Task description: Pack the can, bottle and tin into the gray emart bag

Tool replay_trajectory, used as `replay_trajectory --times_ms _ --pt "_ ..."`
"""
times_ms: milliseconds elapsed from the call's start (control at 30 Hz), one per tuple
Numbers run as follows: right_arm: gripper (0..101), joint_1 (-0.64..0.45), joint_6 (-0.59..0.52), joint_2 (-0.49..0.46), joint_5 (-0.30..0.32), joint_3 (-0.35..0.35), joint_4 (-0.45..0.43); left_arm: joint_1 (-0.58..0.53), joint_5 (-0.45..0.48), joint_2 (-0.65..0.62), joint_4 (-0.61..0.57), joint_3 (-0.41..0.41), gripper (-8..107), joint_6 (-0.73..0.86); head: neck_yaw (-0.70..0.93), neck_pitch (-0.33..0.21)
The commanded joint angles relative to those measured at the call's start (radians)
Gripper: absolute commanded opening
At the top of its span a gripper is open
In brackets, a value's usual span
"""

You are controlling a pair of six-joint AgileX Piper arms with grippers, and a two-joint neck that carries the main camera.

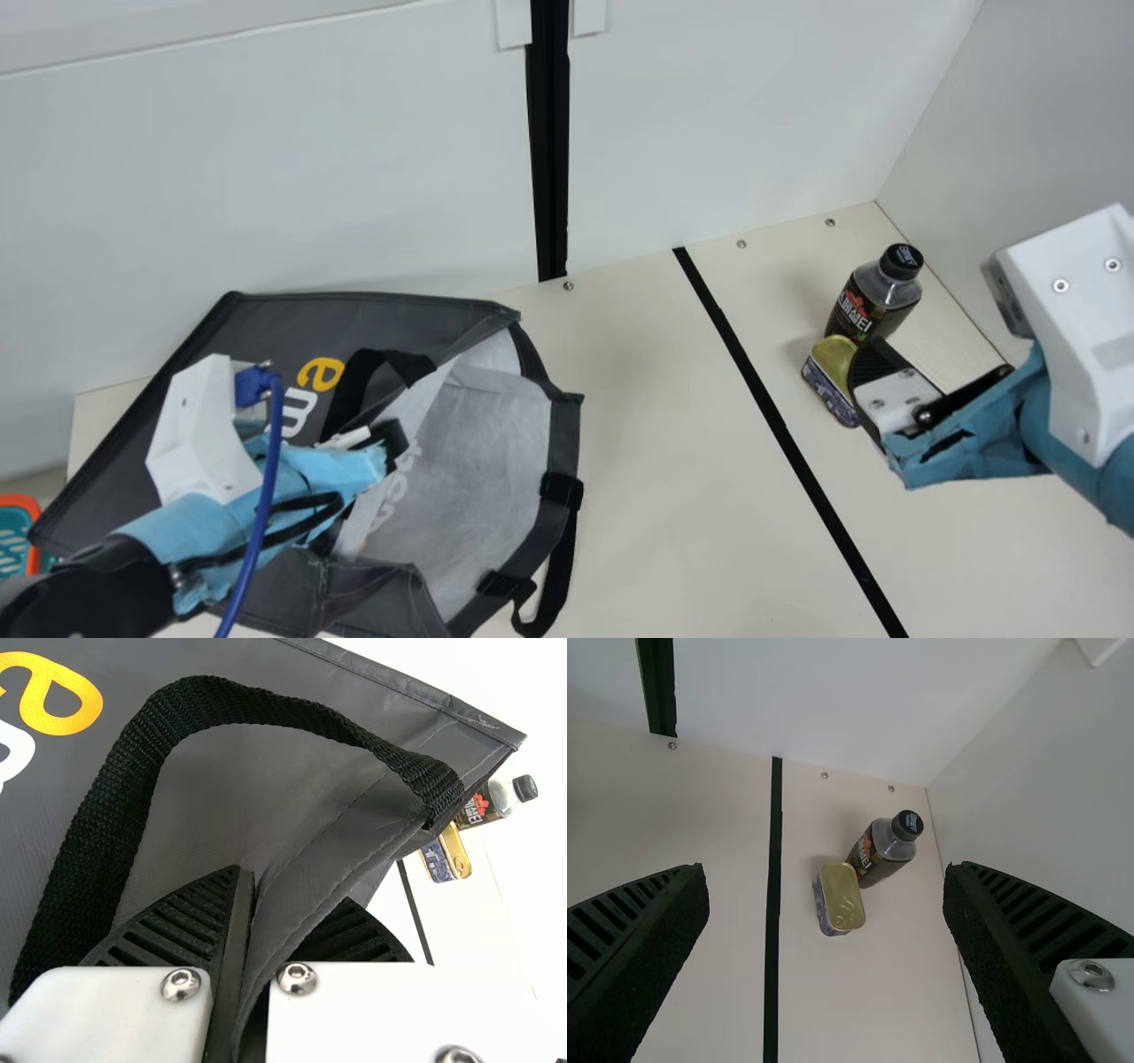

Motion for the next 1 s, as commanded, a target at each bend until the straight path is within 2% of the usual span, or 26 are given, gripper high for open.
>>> replay_trajectory --times_ms 0,600,967 --pt "91 -0.010 -0.002 0.001 0.000 -0.004 0.004 0.000 0.000 0.000 0.000 0.000 10 0.000 -0.001 -0.023" --pt "91 -0.135 -0.097 0.011 0.000 -0.052 0.110 0.000 0.000 0.000 0.000 0.000 10 0.000 -0.001 -0.023" --pt "91 -0.202 -0.128 0.011 0.000 -0.041 0.166 0.000 0.000 0.000 0.000 0.000 10 0.000 -0.001 -0.023"
